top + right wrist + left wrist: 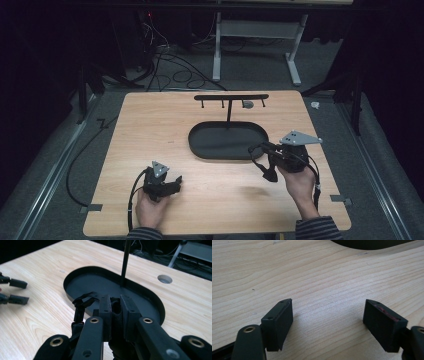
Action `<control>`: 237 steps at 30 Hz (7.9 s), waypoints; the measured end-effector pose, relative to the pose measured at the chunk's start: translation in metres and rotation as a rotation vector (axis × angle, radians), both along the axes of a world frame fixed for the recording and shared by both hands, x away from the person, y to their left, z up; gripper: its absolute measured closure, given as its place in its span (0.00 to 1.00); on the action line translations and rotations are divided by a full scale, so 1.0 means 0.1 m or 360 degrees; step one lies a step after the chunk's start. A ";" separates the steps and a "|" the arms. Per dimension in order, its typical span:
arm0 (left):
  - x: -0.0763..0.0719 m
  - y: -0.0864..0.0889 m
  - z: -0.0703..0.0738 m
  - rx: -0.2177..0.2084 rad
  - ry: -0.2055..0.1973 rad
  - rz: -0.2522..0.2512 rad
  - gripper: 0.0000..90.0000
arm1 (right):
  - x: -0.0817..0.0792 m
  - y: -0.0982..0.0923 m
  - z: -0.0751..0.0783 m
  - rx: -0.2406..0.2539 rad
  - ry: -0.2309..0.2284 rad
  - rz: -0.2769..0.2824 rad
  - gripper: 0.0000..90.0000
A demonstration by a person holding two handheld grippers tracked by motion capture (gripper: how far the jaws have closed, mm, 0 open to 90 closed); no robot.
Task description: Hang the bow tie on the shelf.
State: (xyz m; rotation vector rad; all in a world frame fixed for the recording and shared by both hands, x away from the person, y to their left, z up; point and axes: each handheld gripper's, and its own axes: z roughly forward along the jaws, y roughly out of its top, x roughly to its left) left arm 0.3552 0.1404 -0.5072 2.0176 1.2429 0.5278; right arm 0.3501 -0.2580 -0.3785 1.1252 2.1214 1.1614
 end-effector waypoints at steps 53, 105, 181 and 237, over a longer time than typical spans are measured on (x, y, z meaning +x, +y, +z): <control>0.00 0.00 0.00 -0.0002 0.0001 -0.0001 0.27 | 0.73 -0.24 0.25 0.0186 0.0019 -0.0195 0.91; 0.00 0.00 0.00 0.0002 0.0001 0.0001 0.27 | 1.26 -0.38 0.12 0.0280 0.0116 -0.0424 0.72; 0.00 0.00 0.00 -0.0002 0.0000 0.0000 0.27 | 0.15 -0.86 0.00 0.0300 -0.0004 -0.0324 0.53; 0.00 0.00 0.00 0.0000 0.0000 0.0000 0.27 | -0.34 -0.52 -0.24 0.0401 0.0025 -0.0130 0.54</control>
